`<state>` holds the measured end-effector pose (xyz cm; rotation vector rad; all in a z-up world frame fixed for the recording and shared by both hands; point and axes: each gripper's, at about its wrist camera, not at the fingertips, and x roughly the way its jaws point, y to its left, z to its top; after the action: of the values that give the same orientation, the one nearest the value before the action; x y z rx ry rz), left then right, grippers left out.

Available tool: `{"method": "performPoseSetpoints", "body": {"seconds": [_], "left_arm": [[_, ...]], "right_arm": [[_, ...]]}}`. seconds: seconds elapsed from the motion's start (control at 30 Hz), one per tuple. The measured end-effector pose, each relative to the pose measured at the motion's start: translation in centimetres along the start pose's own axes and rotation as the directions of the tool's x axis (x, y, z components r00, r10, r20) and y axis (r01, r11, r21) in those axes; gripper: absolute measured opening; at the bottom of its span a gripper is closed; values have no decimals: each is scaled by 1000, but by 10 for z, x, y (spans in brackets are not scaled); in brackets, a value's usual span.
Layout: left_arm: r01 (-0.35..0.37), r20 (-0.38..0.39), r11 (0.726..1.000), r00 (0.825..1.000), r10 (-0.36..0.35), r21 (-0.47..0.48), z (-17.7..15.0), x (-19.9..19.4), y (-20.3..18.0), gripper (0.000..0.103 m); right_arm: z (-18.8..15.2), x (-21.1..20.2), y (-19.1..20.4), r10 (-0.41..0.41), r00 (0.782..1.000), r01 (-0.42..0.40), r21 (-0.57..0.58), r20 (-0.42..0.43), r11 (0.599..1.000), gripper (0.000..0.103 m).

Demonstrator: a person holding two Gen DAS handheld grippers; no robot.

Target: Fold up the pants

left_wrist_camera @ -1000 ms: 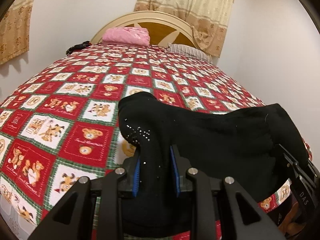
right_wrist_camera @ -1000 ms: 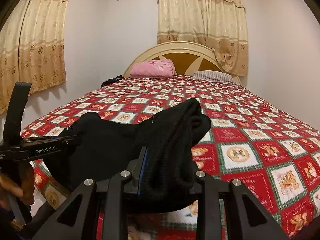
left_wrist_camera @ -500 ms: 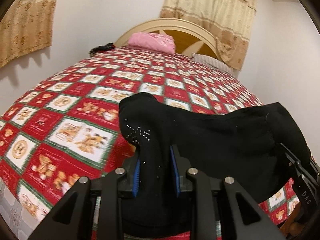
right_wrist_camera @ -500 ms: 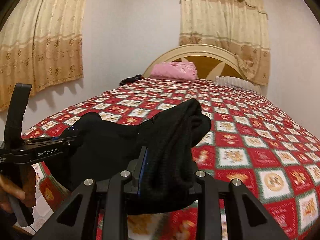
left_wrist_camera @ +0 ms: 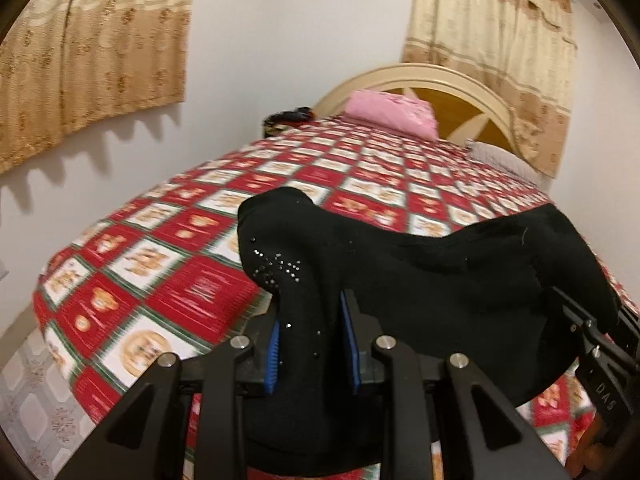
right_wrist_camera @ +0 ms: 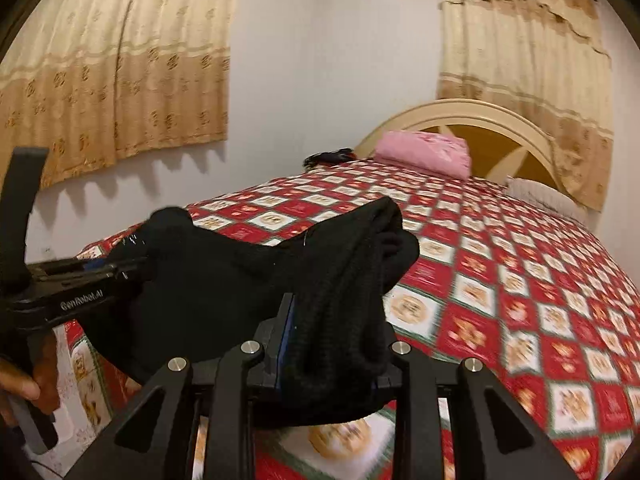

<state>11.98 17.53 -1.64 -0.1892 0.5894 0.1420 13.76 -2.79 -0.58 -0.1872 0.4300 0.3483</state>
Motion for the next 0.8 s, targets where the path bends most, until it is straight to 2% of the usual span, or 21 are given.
{"method": "performPoseSetpoints", "body": {"seconds": [0.13, 0.3, 0.5, 0.57, 0.67, 0.77, 0.8], "left_arm": [[-71, 0, 997, 997, 71, 12, 3, 17, 10, 27], [-112, -35, 994, 993, 112, 14, 2, 43, 19, 27], [-124, -82, 992, 989, 124, 9, -8, 59, 26, 28], [-121, -101, 993, 988, 120, -6, -11, 62, 30, 33], [-145, -132, 989, 981, 142, -18, -19, 68, 36, 42], [-180, -160, 982, 973, 169, -55, -24, 68, 51, 70], [-211, -165, 975, 966, 198, -70, -25, 65, 59, 84]], "right_arm": [[5, 34, 15, 22, 999, -23, -27, -30, 999, 29], [7, 69, 23, 32, 996, -37, -61, -79, 997, 29], [-6, 99, 27, 11, 989, -29, -120, -149, 992, 29], [-11, 109, 23, 3, 983, -24, -115, -182, 993, 29], [-18, 123, 20, 1, 970, -27, -103, -243, 994, 30], [-21, 129, 17, 10, 962, -37, -94, -272, 995, 30], [-22, 129, 18, 7, 961, -37, -103, -276, 994, 30]]}}
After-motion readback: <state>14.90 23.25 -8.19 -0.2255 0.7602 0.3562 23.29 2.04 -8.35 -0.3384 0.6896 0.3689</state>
